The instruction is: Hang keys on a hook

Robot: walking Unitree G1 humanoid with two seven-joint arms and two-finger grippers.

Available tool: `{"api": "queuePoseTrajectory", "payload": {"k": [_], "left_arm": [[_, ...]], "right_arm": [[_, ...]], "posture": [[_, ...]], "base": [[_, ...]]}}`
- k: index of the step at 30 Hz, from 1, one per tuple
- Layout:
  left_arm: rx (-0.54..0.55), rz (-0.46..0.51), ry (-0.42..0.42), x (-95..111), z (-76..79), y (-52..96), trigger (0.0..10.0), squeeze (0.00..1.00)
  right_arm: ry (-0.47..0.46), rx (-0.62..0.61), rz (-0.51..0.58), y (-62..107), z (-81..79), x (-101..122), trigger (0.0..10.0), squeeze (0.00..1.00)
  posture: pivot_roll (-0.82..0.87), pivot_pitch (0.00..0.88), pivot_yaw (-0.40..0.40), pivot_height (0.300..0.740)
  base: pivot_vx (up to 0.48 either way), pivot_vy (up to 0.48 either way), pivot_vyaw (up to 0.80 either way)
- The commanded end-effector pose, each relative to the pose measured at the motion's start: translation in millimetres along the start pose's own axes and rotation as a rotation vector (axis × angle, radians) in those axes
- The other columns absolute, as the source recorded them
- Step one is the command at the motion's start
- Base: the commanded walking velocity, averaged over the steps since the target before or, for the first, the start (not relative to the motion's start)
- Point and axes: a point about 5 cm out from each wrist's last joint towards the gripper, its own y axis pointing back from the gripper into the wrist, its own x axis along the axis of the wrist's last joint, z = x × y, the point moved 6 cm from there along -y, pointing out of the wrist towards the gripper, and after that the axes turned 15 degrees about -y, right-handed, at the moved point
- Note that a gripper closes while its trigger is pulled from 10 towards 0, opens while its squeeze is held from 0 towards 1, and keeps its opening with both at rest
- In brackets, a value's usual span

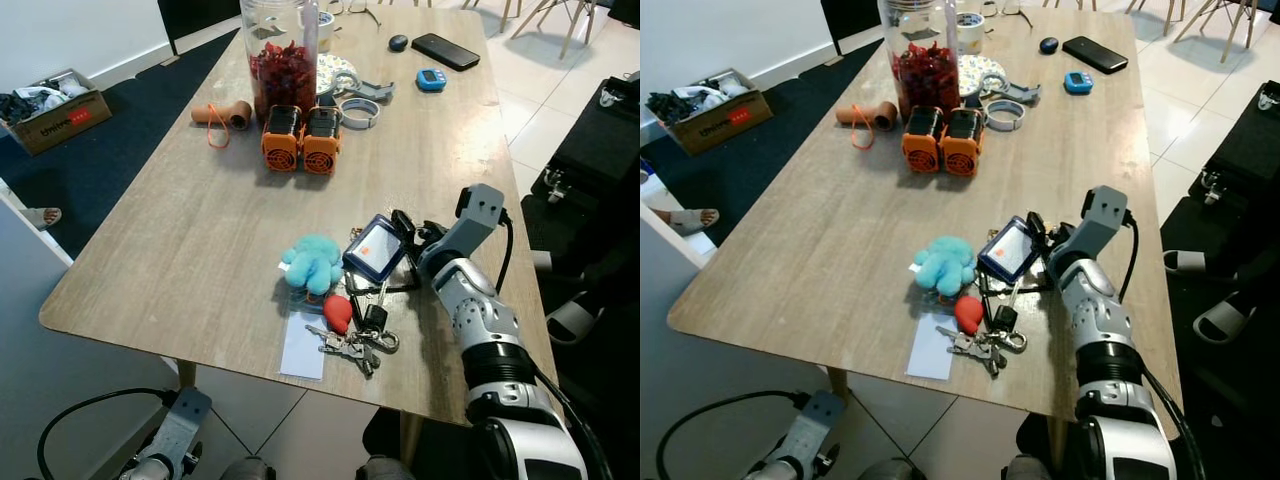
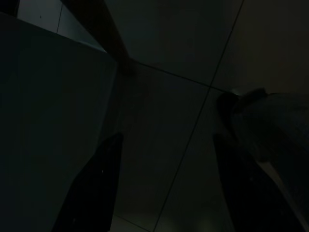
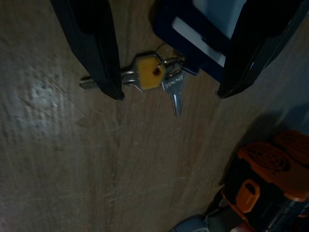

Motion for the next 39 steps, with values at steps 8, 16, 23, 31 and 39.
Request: {"api": "queuePoseTrajectory", "payload": {"k": [8, 16, 23, 31, 39], "left_arm": [[-0.02, -0.027, -0.011, -8.7, 5.6, 2.1, 10.0, 0.07], [-0.027, -0.027, -0.026, -8.7, 6.9, 2.1, 10.0, 0.07], [-0.035, -0.026, -0.043, -8.9, 7.9, 2.2, 10.0, 0.06], [-0.037, -0.023, -0.05, -8.6, 8.6, 2.3, 10.0, 0.07], [-0.039, -0.023, -0.057, -8.3, 9.2, 2.2, 10.0, 0.07]], "right_arm": [[0.208, -0.004, -0.057, -2.0, -0.6, -11.9, 10.0, 0.0], [0.326, 0.009, -0.115, 2.7, 2.9, -27.3, 10.0, 0.0], [0.358, 0.014, -0.141, 7.2, 7.6, -35.4, 5.8, 0.0], [0.375, 0.018, -0.15, 9.6, 10.3, -39.1, 0.0, 0.0], [0.386, 0.008, -0.137, 10.4, 13.3, -36.5, 0.0, 0.0]], "posture": [[0.05, 0.114, 0.023, 0.74], [0.05, 0.111, 0.022, 0.74], [0.05, 0.105, 0.025, 0.74], [0.05, 0.108, 0.025, 0.74], [0.05, 0.116, 0.023, 0.74]], "base": [[0.0, 0.0, 0.0], [0.0, 0.0, 0.0], [0.0, 0.0, 0.0], [0.0, 0.0, 0.0], [0.0, 0.0, 0.0]]}}
